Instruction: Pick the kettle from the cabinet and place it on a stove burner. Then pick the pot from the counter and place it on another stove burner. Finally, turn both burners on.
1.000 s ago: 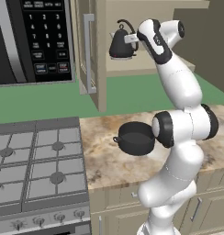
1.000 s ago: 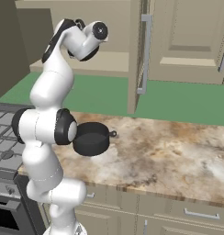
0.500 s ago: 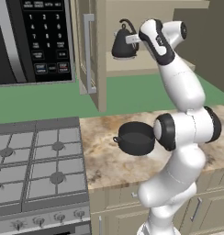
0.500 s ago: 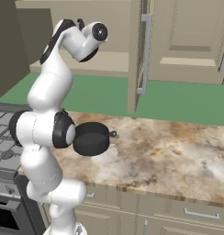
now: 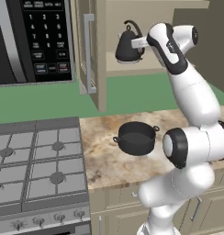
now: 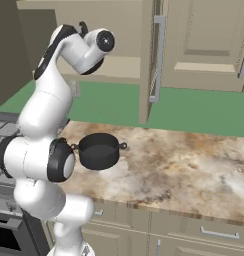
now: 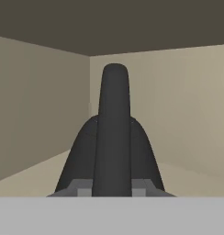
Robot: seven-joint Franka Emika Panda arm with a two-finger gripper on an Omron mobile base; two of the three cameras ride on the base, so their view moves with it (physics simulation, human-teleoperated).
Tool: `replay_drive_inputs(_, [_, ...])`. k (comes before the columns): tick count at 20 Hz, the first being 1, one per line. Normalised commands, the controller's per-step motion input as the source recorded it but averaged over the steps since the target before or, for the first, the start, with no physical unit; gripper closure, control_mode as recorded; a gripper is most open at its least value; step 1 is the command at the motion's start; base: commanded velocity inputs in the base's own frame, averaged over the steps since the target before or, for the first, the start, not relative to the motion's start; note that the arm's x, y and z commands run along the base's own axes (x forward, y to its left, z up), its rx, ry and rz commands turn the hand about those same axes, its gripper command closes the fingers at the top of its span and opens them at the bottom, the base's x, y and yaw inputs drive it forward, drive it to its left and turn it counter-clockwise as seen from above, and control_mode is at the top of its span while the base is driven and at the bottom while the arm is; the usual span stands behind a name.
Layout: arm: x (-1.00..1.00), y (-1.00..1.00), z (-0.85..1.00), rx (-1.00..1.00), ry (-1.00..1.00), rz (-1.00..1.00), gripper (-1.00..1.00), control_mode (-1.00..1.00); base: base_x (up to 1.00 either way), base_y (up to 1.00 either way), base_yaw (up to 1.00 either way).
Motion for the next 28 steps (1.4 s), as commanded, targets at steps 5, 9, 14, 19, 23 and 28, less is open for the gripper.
replay_drive_inputs(5, [-0.54, 0.0, 0.02, 0.0, -0.02, -0.01, 1.0, -1.0, 0.0, 0.0, 0.0])
replay_drive_inputs(9, [-0.48, 0.0, 0.05, 0.0, 0.0, -0.04, 1.0, -1.0, 0.0, 0.0, 0.0])
replay_drive_inputs(14, [-0.58, 0.0, 0.05, 0.0, 0.0, -0.04, 1.0, -1.0, 0.0, 0.0, 0.0])
replay_drive_inputs(19, [-0.66, 0.0, 0.05, 0.0, 0.0, -0.02, 1.0, -1.0, 0.0, 0.0, 0.0])
replay_drive_inputs(23, [-0.64, 0.0, 0.03, 0.0, 0.0, -0.01, 1.0, -1.0, 0.0, 0.0, 0.0])
replay_drive_inputs(28, [-0.62, 0.0, 0.0, 0.0, 0.0, -0.01, 1.0, -1.0, 0.0, 0.0, 0.0])
